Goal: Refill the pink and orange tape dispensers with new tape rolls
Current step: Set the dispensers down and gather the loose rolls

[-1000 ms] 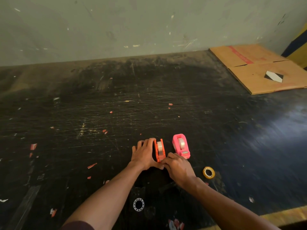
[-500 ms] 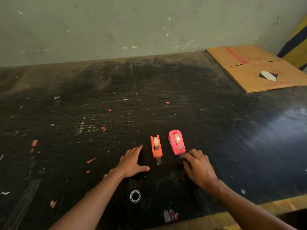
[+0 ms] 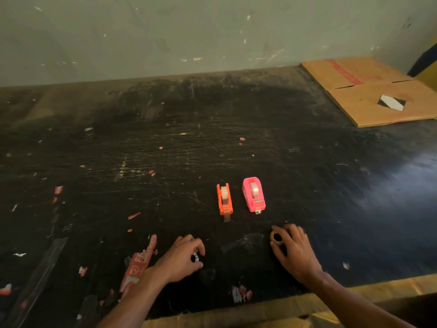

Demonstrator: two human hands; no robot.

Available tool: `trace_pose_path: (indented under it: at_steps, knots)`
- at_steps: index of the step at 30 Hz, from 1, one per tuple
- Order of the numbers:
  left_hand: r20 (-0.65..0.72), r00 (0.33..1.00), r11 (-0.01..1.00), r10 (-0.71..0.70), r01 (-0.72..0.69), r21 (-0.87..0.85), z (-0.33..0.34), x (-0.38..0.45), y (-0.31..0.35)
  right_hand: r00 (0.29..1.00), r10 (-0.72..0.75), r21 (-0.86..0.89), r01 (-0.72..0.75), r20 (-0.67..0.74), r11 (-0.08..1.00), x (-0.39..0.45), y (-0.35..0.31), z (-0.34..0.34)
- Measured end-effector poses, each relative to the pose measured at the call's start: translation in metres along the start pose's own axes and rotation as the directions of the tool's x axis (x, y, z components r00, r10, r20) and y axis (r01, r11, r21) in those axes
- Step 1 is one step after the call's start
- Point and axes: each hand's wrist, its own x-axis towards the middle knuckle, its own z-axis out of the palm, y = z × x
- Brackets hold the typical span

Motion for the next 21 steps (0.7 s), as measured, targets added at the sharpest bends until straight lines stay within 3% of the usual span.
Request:
trace_pose_path:
  at_steps: [6,11,16,21]
  knots:
    - [-0.127,0.987,0.994,-0.103,0.097,-0.055,-0.005,0.000,-0.016,0.937,-0.318,0.059,0.312,0.148,0.948,0.013,-0.066,0.010]
    - [-0.203,0.957,0.977,-0.208,0.193,-0.092,-0.028,0.007,-0.034,0.860,-0.461,0.086,0.454,0.218,0.887,0.041,-0.127,0.020]
    - [-0.295,0.910,0.955,-0.292,0.260,-0.143,-0.053,0.024,-0.049,0.870,-0.433,0.039,0.437,0.237,0.899,0.078,-0.183,0.026]
    - [-0.306,0.909,0.959,-0.282,0.270,-0.083,-0.070,0.047,-0.053,0.911,-0.352,-0.069,0.373,0.214,0.925,0.121,-0.213,0.022]
